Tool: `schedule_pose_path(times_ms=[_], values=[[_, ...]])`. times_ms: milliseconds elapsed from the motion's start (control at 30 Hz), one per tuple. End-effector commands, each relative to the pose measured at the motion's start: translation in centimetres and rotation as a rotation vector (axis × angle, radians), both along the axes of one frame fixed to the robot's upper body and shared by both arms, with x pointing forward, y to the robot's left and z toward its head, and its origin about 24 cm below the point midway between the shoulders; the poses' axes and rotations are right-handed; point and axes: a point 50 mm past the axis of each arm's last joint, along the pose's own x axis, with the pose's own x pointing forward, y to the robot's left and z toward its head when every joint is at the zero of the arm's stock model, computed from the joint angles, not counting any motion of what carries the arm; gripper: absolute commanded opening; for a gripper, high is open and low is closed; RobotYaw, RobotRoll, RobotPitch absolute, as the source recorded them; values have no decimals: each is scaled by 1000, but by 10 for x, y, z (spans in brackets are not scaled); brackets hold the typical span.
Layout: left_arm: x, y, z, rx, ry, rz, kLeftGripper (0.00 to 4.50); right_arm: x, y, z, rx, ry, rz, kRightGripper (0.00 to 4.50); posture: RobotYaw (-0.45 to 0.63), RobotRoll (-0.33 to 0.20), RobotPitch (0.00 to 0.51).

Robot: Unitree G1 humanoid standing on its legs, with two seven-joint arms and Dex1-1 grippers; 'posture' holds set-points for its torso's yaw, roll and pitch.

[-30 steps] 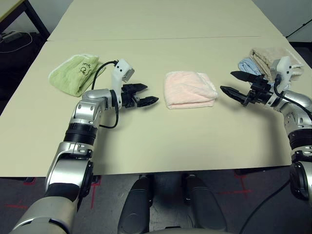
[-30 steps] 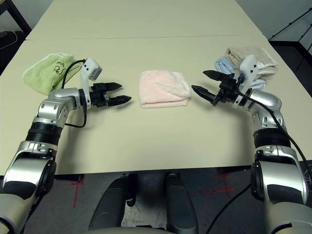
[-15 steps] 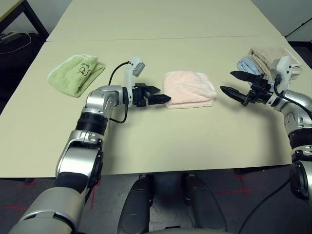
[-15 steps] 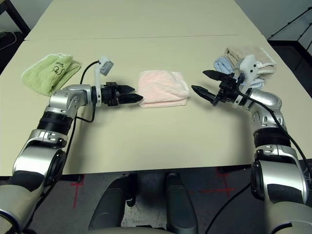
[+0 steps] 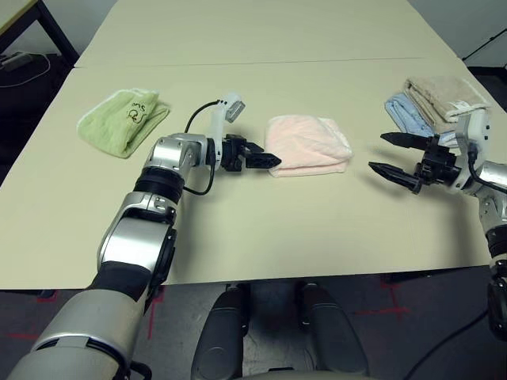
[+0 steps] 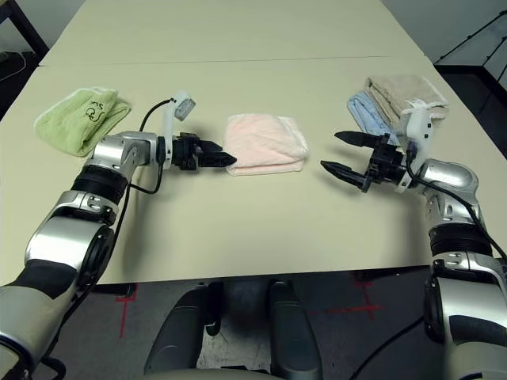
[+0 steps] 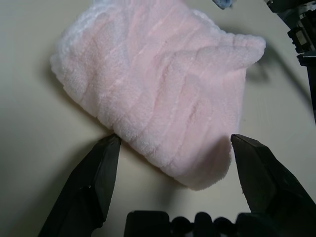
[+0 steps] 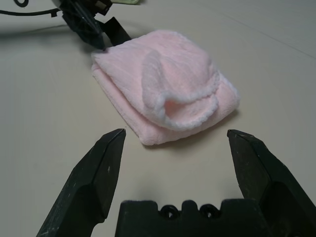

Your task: Fold the towel and set it aside.

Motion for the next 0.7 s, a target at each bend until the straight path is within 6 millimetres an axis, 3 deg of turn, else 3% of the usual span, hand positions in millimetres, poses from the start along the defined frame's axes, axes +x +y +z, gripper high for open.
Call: schedule_pose_path(times_ms=[33, 200, 700], values=[[2, -2, 0, -7, 24, 23, 4500, -6, -13, 3, -37, -3, 1, 4482, 4, 0, 200], [4, -7, -1, -23, 33, 52, 4500, -7, -21, 6, -65, 3, -12, 4482, -4, 0, 204], [0, -20, -3, -60, 240, 78, 4500, -3, -16, 6, -74, -11, -16, 4482, -6, 0, 206]])
